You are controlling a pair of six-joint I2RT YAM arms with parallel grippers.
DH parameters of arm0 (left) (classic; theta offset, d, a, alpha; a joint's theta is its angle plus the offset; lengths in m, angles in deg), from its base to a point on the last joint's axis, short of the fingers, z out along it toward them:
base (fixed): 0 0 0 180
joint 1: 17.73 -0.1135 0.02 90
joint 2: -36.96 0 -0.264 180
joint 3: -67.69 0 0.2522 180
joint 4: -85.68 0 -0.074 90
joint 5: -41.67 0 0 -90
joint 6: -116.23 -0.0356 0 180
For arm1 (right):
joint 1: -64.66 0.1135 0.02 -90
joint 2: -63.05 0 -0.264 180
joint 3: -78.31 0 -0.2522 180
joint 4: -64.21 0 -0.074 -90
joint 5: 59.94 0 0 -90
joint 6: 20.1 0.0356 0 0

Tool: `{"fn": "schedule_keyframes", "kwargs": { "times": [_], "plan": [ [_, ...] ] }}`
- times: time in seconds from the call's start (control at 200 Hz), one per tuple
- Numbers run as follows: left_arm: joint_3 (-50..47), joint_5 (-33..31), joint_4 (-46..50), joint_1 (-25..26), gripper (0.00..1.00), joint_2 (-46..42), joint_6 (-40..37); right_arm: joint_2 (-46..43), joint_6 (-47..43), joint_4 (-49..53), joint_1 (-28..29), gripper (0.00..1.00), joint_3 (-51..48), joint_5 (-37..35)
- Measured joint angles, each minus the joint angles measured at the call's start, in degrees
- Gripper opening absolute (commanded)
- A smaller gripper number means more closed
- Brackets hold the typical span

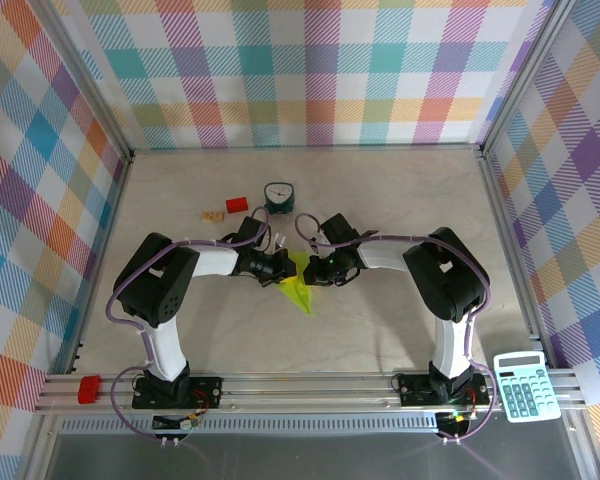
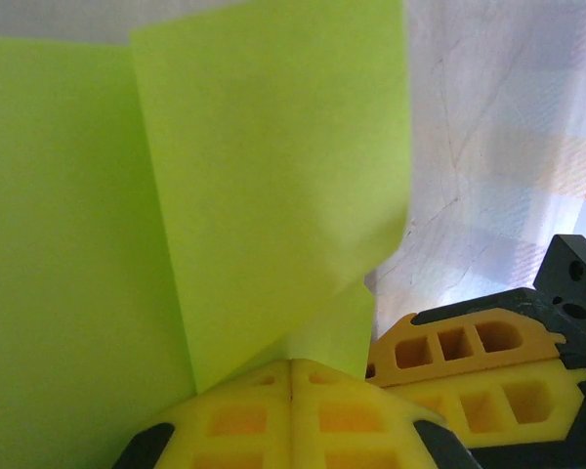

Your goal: Fold a paper plane with a square sheet of paper (fold left side to right side)

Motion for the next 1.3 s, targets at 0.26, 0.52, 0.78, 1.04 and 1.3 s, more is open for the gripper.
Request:
{"fn": "schedule_keyframes", "kwargs": {
  "times": [0.26,0.52,0.78,1.04,1.3],
  "plan": [
    [-0.1,-0.6,0.1,0.0,0.00,-0.1,-1.1,0.0,0.0,1.1,0.0,0.06,0.8,-0.2],
    [-0.1,-1.0,0.3,0.2,0.00,-0.2,-1.9,-0.9,0.2,3.8,-0.3,0.21,2.1,-1.5],
    [-0.1,-1.1,0.3,0.2,0.00,-0.2,-1.9,-7.1,0.3,6.8,-1.5,0.14,1.5,-2.8],
    [-0.1,-1.3,0.5,0.2,0.00,-0.3,-1.9,-11.4,2.7,4.6,-0.7,0.00,-3.7,3.9],
    [-0.1,-1.7,1.0,0.3,0.00,-0.6,-1.9,-8.6,5.4,0.7,3.0,0.00,-4.9,9.2]
  ]
}}
